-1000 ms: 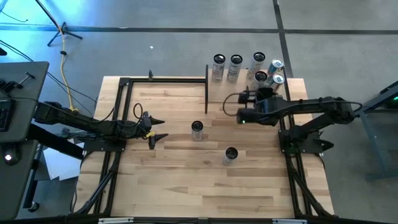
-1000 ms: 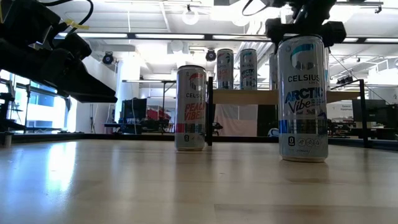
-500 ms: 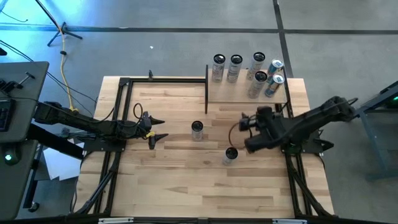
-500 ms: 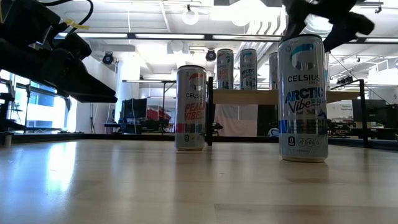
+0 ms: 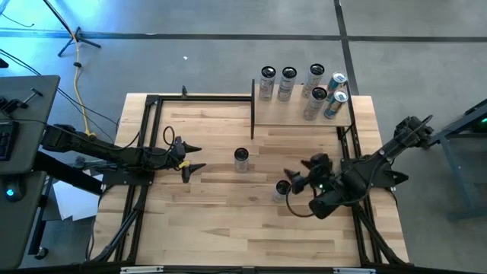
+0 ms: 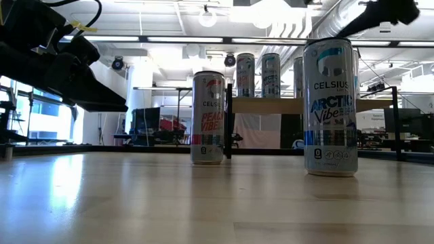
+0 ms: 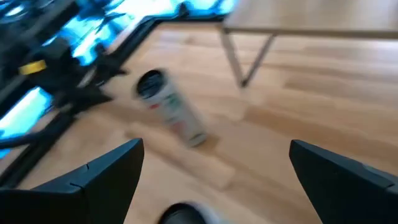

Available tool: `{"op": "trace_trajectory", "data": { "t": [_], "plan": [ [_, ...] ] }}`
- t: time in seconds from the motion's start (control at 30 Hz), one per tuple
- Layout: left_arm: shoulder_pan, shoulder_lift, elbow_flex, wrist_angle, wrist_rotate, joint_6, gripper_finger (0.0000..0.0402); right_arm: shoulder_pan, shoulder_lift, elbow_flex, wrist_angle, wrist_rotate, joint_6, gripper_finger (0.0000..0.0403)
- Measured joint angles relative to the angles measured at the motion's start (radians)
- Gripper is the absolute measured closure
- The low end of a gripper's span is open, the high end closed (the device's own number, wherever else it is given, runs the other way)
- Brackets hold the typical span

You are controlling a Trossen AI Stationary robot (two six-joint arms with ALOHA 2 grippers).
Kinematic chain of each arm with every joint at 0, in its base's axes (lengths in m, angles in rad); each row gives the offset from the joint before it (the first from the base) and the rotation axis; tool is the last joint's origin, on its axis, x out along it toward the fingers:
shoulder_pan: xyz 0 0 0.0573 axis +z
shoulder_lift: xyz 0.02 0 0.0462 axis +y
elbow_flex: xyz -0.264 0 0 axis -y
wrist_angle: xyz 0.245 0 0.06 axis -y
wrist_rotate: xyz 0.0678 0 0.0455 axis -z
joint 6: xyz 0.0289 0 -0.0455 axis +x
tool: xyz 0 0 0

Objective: Place canned beverage on shelf
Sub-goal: Put the white blue soda can on the shelf aligned with the white blue soda can

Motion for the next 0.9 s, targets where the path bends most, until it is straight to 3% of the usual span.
{"op": "trace_trajectory", "data": {
  "t": [0.13, 0.27, 0.4, 0.53, 0.73, 0.9],
  "plan": [
    [0.000, 0.000, 0.000, 0.000, 0.000, 0.000, 0.0096, -0.012, 0.007, 0.002, 0.218, -0.069, -0.224, 0.0033],
    [0.000, 0.000, 0.000, 0.000, 0.000, 0.000, 0.0096, -0.025, 0.068, 0.078, 0.227, -0.139, -0.316, 0.0075],
    [0.000, 0.000, 0.000, 0.000, 0.000, 0.000, 0.0096, -0.035, 0.175, 0.222, 0.088, -0.228, -0.322, 0.0121],
    [0.000, 0.000, 0.000, 0.000, 0.000, 0.000, 0.0096, -0.050, 0.307, 0.425, -0.143, -0.392, -0.321, 0.0150],
    [0.000, 0.000, 0.000, 0.000, 0.000, 0.000, 0.0096, -0.102, 0.486, 0.692, -0.472, -0.628, -0.362, 0.0155],
    [0.000, 0.000, 0.000, 0.000, 0.000, 0.000, 0.0096, -0.143, 0.550, 0.782, -0.515, -0.705, -0.443, 0.0155]
  ]
}}
